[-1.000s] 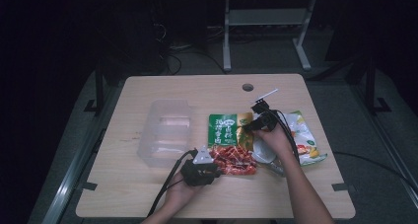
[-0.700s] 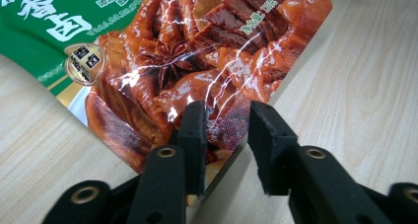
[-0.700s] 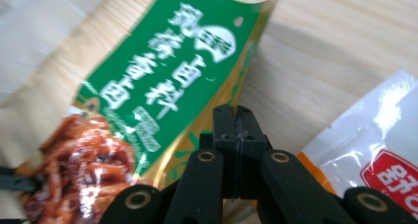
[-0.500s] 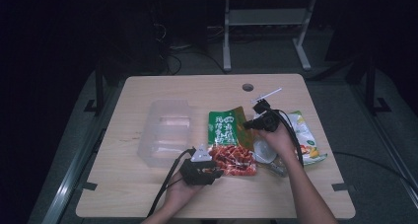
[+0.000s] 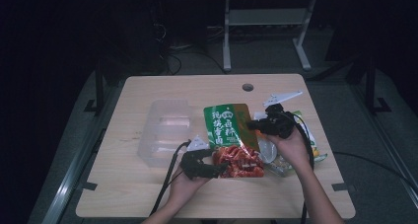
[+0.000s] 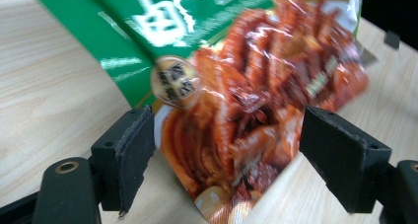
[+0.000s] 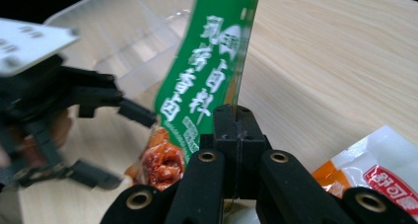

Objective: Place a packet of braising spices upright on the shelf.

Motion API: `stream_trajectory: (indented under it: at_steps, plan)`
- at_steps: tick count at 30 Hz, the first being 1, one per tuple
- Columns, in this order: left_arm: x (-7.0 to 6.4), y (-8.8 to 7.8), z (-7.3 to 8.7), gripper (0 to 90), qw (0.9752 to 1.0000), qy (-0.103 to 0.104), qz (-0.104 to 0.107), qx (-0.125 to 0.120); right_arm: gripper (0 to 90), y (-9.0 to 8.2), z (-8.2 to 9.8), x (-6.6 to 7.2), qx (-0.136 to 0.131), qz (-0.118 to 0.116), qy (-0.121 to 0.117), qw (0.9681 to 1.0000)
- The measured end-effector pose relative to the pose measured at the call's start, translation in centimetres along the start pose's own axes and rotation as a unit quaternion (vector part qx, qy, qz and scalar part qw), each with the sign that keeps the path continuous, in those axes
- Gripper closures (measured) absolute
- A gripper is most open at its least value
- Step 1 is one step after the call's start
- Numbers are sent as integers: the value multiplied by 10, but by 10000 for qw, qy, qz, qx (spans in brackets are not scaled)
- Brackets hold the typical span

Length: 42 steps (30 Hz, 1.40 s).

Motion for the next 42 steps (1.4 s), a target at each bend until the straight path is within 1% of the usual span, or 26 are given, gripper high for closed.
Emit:
stream_trajectory:
  at_steps: [4,6,7,8,9,11,12,13,14,15,16,18,20,21,23,25,27,28,29,30,33,34,37,40,41,42]
  plan:
    - [4,3,0,195,9997,-241,-13,70,900,-10,9,1,-115,-85,-106,9998]
    - [5,5,1,197,9996,-262,30,84,900,-16,12,0,-225,-221,-103,9994]
    - [5,7,1,201,9995,-291,90,110,900,-18,13,1,-251,-281,-104,9992]
    - [4,9,0,215,9992,-351,187,108,900,-19,14,1,-268,-281,-93,9992]
    - [4,10,0,237,9989,-344,269,138,900,-21,15,0,-271,-318,-123,9991]
    - [5,13,-2,310,9985,-361,398,132,900,-22,16,2,-323,-410,-91,9986]
    - [5,14,-4,377,9975,-389,588,66,900,-23,17,3,-333,-434,-82,9985]
    - [4,14,-6,477,9965,-481,678,-36,900,-23,17,3,-336,-473,-104,9983]
    - [3,13,-7,535,9960,-464,755,-111,900,-24,18,4,-321,-455,-144,9983]
    - [3,12,-7,631,9960,-358,798,-161,900,-23,19,4,-283,-432,-141,9986]
    - [2,12,-8,691,9961,-291,807,-182,900,-23,20,3,-250,-431,-163,9986]
    - [1,11,-8,762,9966,-203,783,-163,900,-23,22,-1,-213,-440,-127,9987]
    - [-1,11,-8,805,9972,-104,724,-161,900,-22,24,-4,-199,-440,-108,9988]
    - [-3,11,-9,816,9977,-68,655,-171,900,-22,26,-5,-177,-416,-84,9989]
    - [-3,10,-8,830,9983,130,555,-118,899,-20,29,-9,-121,-381,-75,9992]
    - [-3,9,-7,840,9983,249,517,-73,889,-18,31,-12,-90,-394,-55,9992]
    - [-4,8,-7,848,9983,395,434,-45,821,-15,33,-16,14,-444,11,9990]
    - [-5,8,-6,854,9982,452,399,-24,769,-12,34,-18,48,-508,63,9987]
    - [-5,8,-5,856,9982,481,368,9,724,-8,35,-21,89,-590,127,9981]
    - [-5,8,-4,859,9981,507,360,27,687,-4,36,-23,227,-635,225,9975]
    - [-6,7,0,864,9979,558,321,50,597,9,37,-26,470,-673,301,9962]
    - [-5,7,0,867,9980,555,311,41,584,13,37,-27,533,-640,309,9960]
    - [-4,5,3,871,9980,568,275,43,575,22,37,-27,639,-691,397,9948]
    - [-4,3,4,876,9980,574,250,26,574,30,38,-28,818,-721,387,9933]
    - [-6,3,3,877,9982,550,231,-26,587,33,39,-27,887,-681,407,9929]
    - [-6,2,3,879,9979,600,224,-18,609,36,40,-26,967,-699,402,9920]
Point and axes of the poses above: each handheld gripper's, and its own axes: y roughly forward along the jaws, z roughly out of its underside, x roughly to its left, the point moved 5 cm from there along y, roughly forward along the jaws, and after that the axes turned 13 degrees about y, right-handed, at the moved point
